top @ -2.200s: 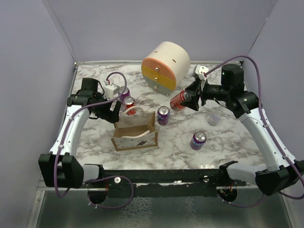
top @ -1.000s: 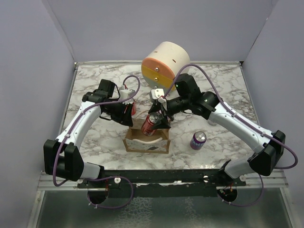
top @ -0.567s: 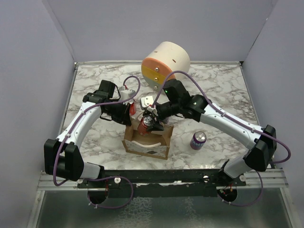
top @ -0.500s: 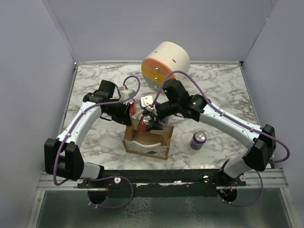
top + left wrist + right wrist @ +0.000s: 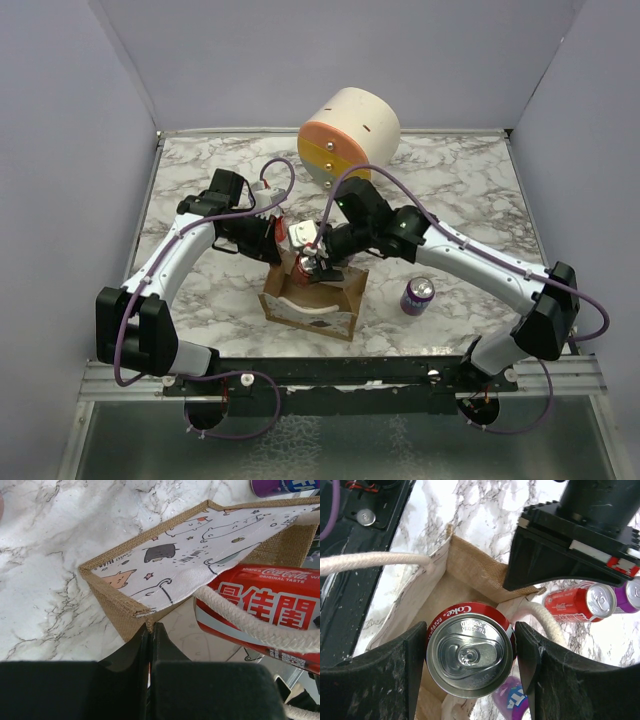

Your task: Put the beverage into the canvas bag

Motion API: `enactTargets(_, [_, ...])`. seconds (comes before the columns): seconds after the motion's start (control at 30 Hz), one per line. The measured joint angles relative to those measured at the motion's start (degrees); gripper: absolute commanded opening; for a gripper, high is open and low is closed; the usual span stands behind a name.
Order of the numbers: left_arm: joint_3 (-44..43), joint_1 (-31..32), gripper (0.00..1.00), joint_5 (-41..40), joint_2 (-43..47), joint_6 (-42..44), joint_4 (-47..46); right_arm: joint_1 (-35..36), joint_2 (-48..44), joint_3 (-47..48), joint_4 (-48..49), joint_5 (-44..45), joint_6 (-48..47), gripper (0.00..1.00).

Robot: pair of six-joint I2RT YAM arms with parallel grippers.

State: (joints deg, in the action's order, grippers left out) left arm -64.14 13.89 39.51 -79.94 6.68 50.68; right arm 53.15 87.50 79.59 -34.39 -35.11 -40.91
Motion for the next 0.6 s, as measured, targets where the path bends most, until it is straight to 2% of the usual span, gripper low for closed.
enactTargets(0.6, [0.13, 0.00, 0.00, 1.92, -1.42, -2.25, -1.09, 5.07, -1.25, 0.00, -6.78, 0.59, -5.88, 0.01])
